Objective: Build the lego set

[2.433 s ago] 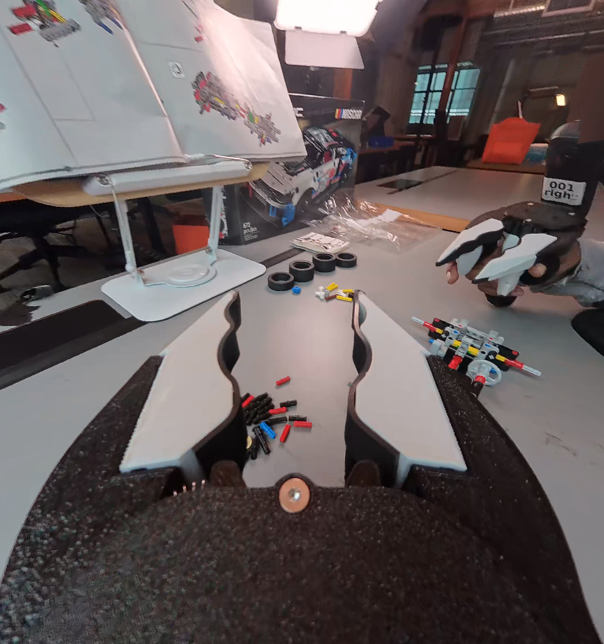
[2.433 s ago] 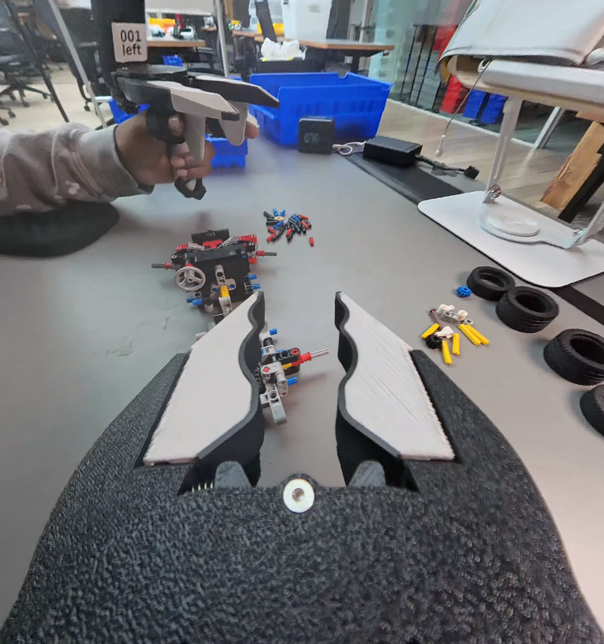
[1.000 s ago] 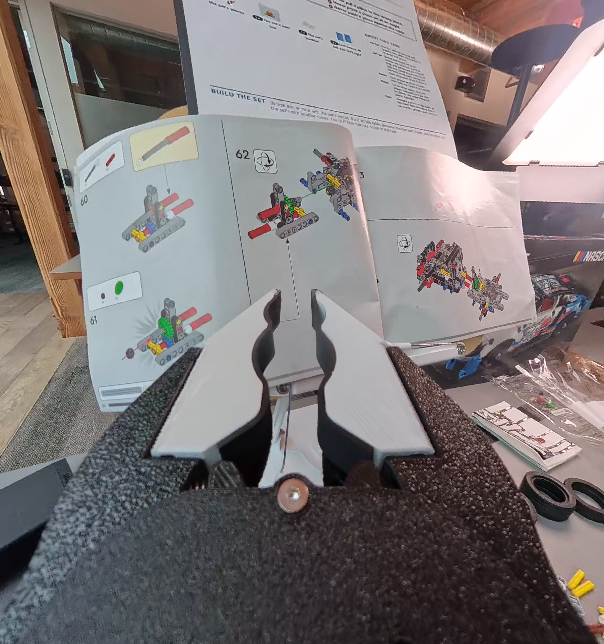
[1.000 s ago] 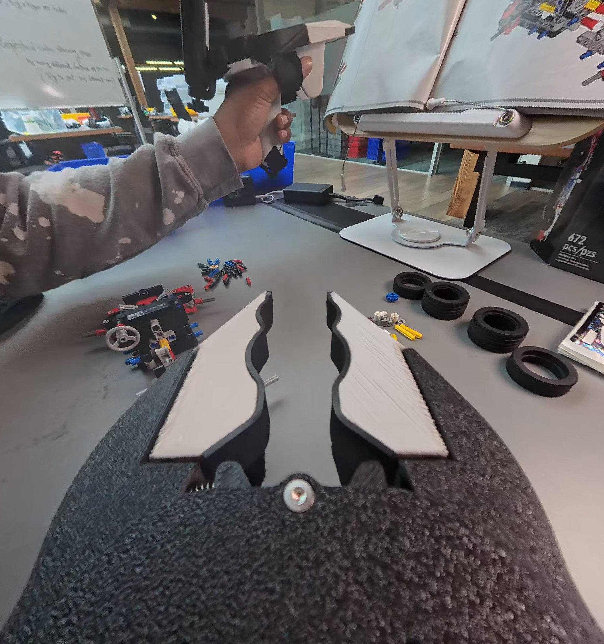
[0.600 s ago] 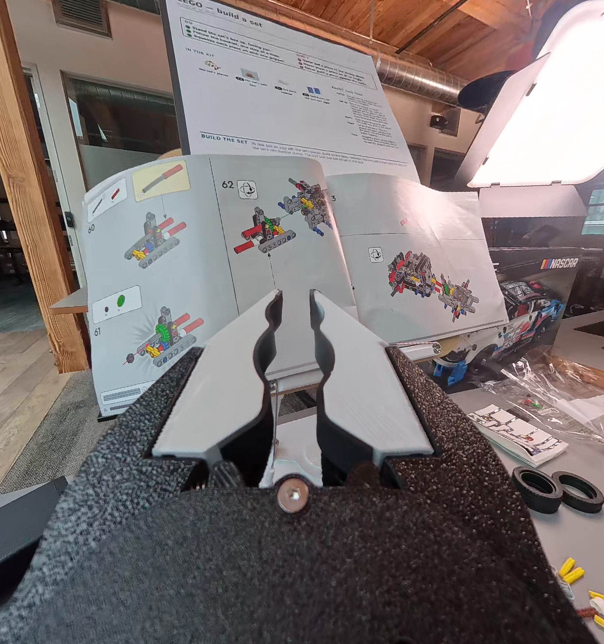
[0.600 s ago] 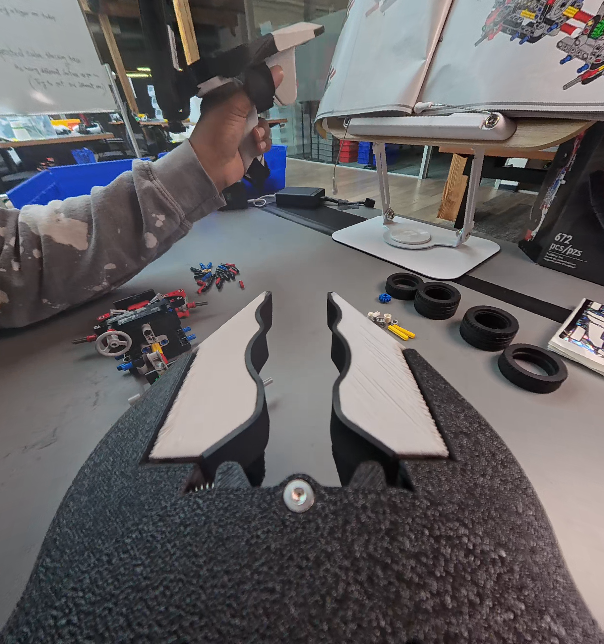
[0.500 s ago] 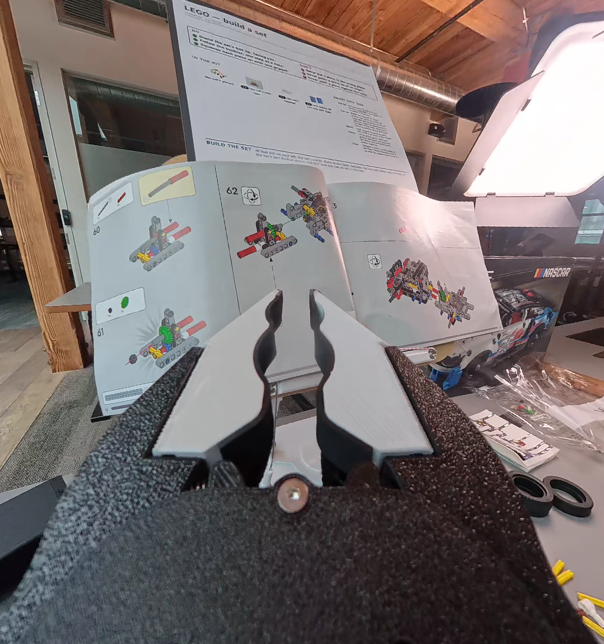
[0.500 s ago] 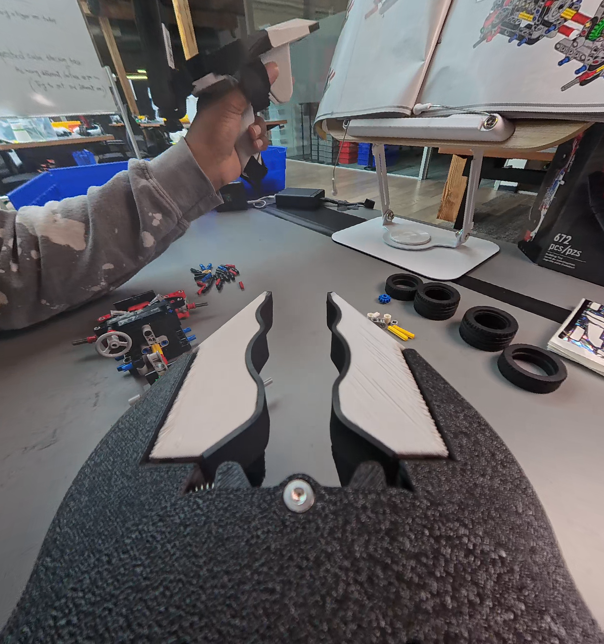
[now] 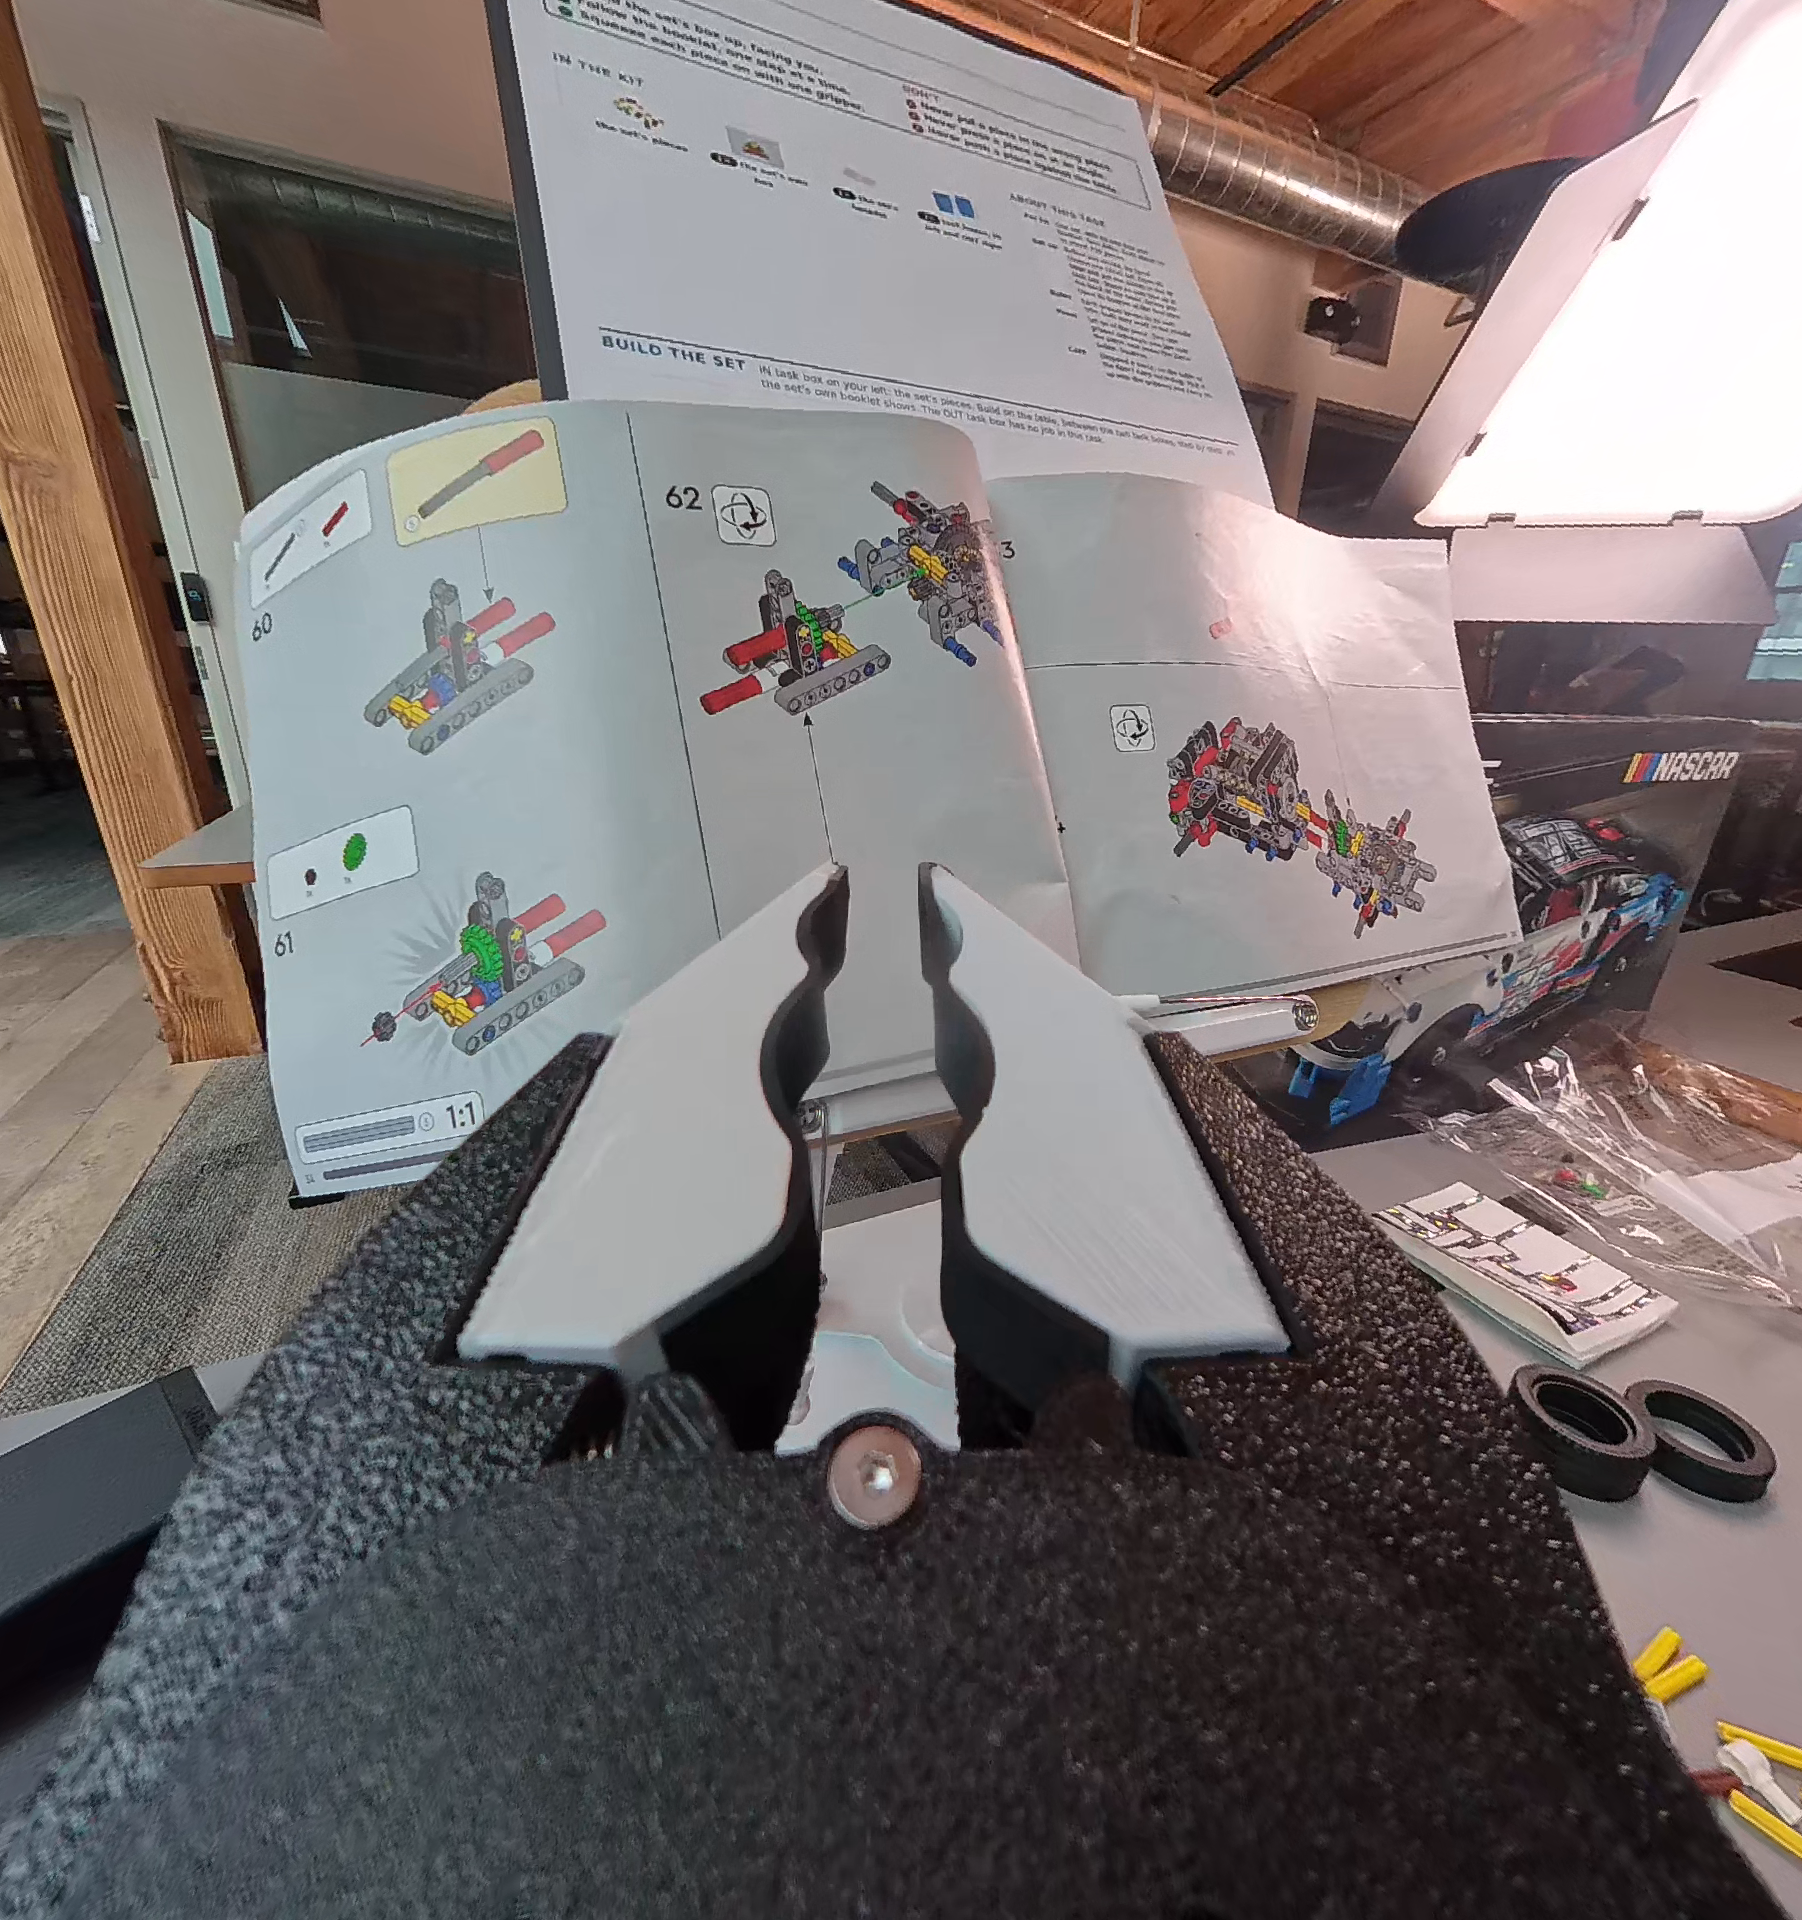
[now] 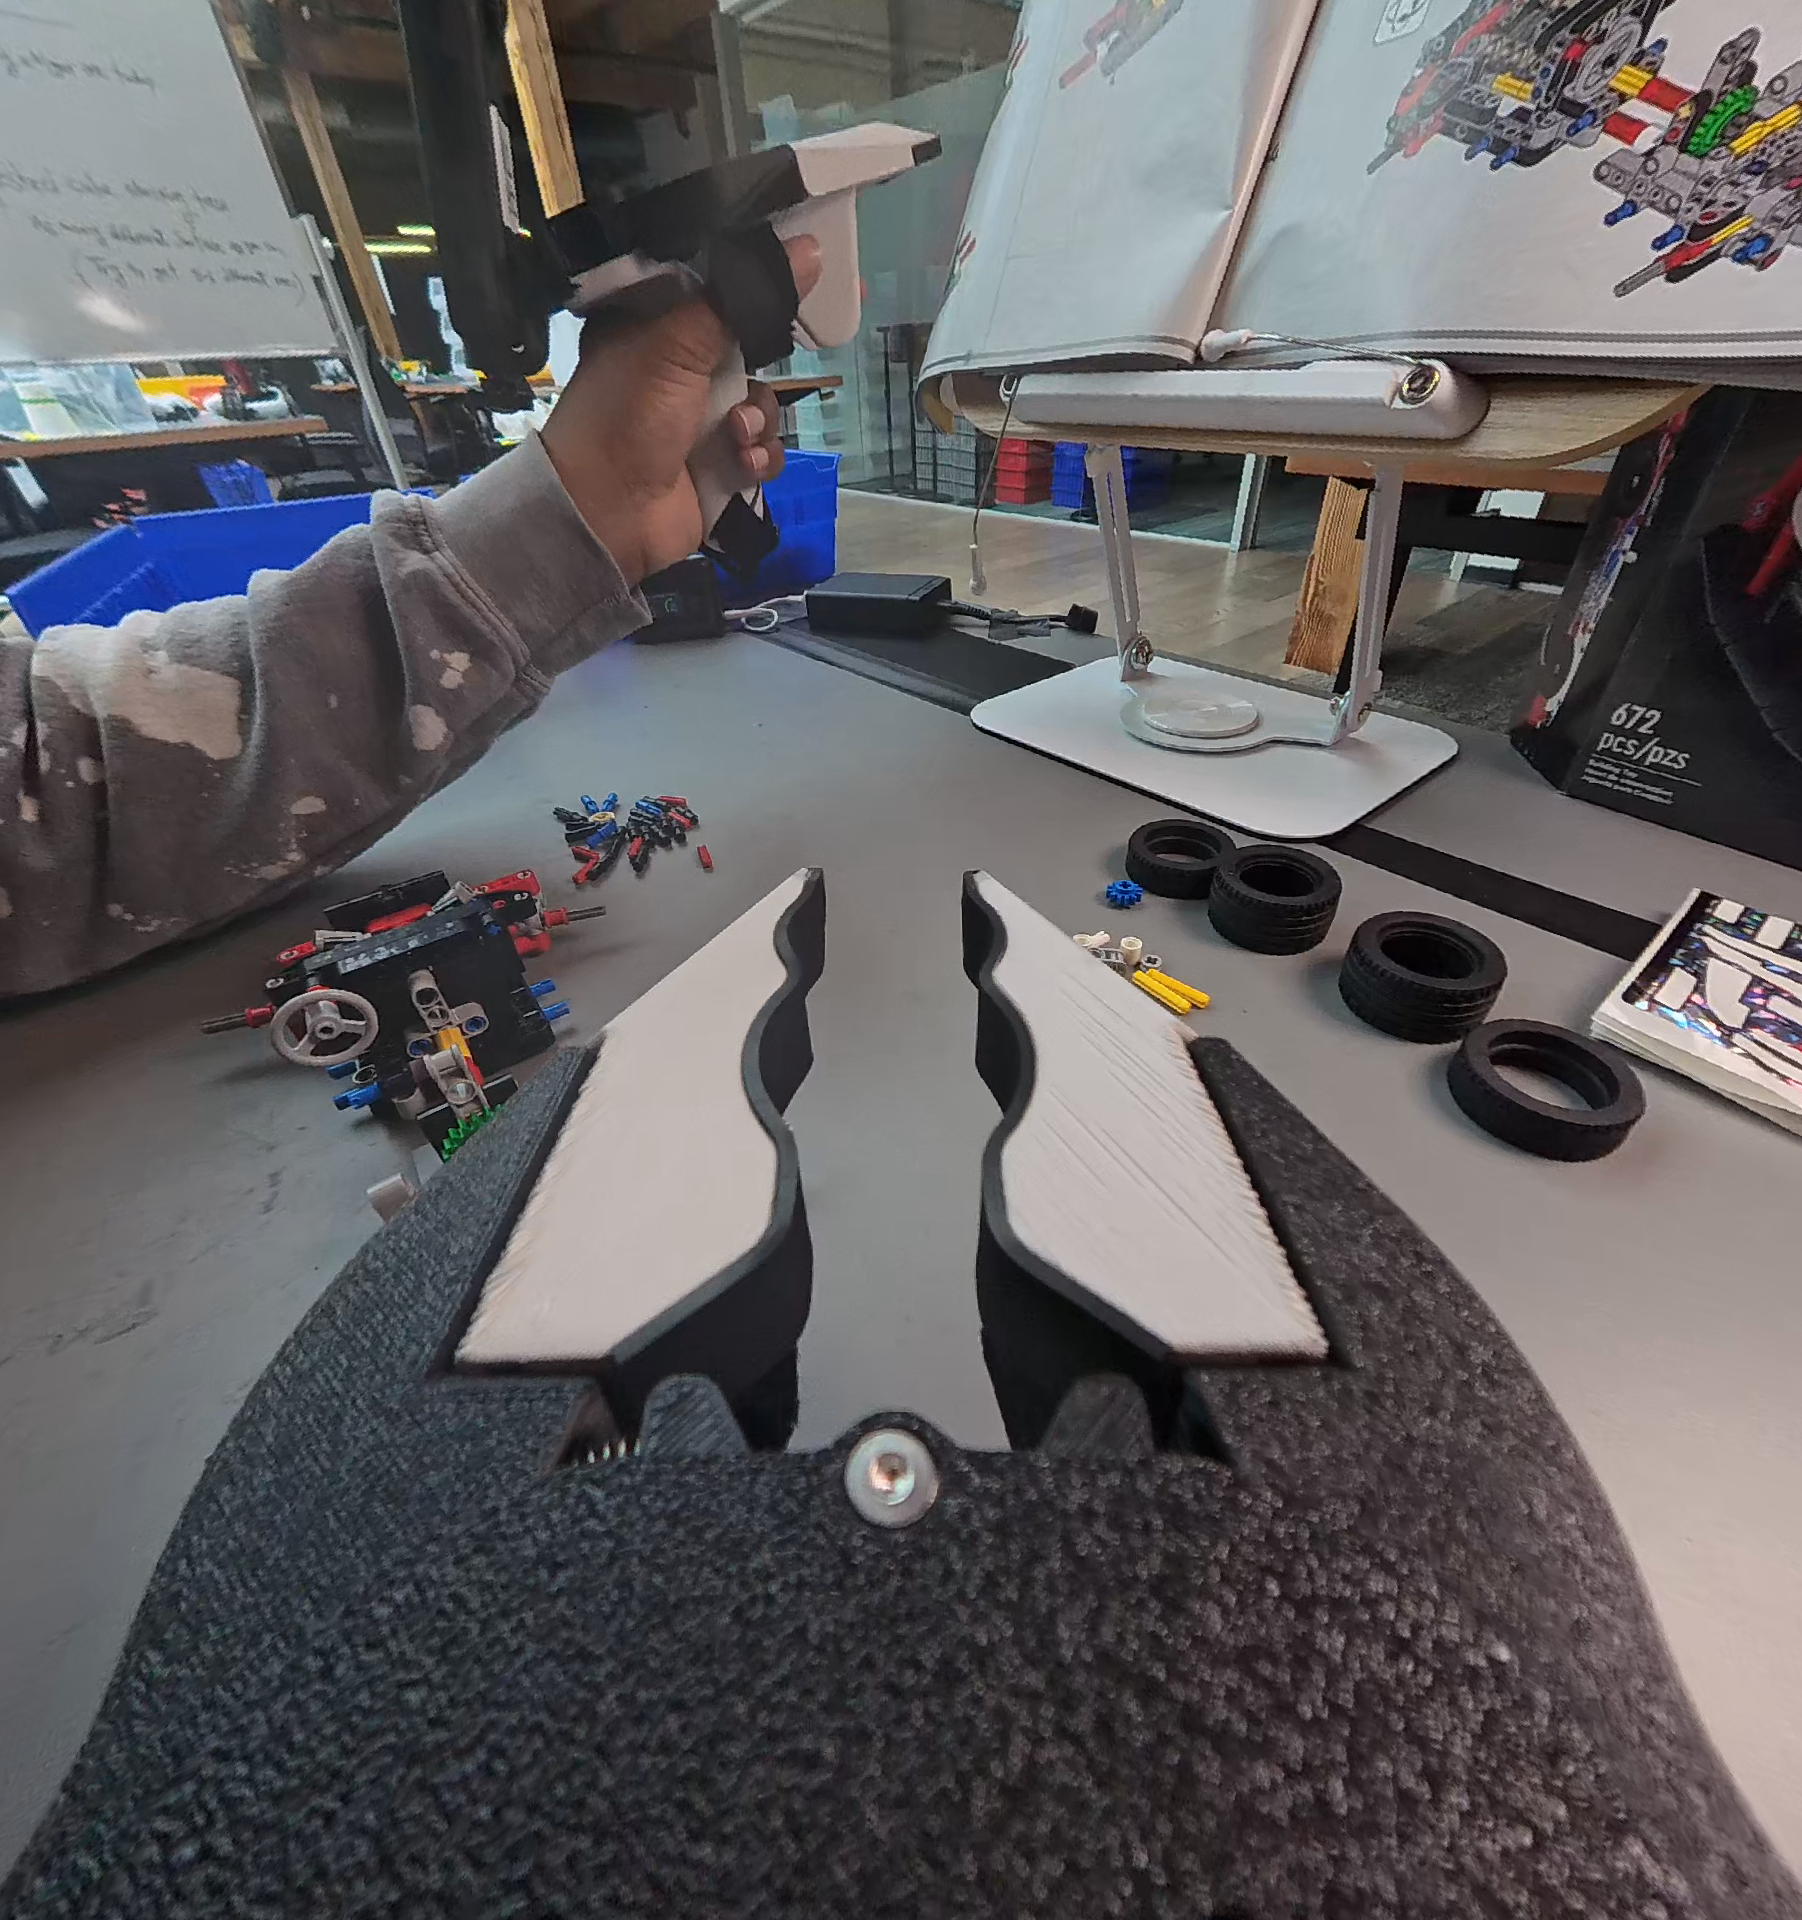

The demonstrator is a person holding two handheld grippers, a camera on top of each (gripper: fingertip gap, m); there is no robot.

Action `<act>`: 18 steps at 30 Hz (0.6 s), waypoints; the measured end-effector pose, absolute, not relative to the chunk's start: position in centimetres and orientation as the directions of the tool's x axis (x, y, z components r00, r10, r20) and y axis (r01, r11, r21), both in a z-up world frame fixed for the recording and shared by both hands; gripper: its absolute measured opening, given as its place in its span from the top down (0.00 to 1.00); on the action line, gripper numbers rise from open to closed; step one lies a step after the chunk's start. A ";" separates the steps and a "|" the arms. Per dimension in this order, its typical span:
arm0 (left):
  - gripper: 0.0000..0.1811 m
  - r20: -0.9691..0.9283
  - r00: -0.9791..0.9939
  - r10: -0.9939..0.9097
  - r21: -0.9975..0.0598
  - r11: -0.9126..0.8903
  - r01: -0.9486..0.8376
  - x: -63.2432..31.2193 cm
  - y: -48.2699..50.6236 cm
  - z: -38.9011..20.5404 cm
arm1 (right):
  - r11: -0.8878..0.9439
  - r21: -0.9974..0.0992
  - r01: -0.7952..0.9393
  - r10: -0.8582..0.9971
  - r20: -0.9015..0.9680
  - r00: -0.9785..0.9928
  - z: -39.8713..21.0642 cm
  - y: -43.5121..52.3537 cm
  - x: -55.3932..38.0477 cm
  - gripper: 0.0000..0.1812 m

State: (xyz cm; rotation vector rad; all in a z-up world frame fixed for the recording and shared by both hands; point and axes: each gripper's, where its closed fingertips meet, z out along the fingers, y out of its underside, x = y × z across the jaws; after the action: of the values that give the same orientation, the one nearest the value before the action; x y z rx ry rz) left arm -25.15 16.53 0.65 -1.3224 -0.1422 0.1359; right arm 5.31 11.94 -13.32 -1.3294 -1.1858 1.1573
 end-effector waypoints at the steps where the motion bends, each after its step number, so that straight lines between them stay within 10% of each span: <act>1: 0.93 0.027 0.983 0.181 -0.971 0.239 -0.017 -25.2 16.5 0.6 | -0.049 -0.996 0.070 0.997 -0.044 0.070 -13.3 11.9 5.3 0.86; 18: 0.93 0.035 0.984 0.173 -0.968 0.250 -0.010 -24.9 16.2 1.2 | -0.027 -0.996 0.083 0.998 -0.022 0.066 -13.5 11.6 5.2 0.89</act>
State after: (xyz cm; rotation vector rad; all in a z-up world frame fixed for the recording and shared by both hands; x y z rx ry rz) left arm -24.95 16.15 1.25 -1.3138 -0.1443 0.1254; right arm 5.20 11.59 -13.52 -1.3191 -1.2103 1.1378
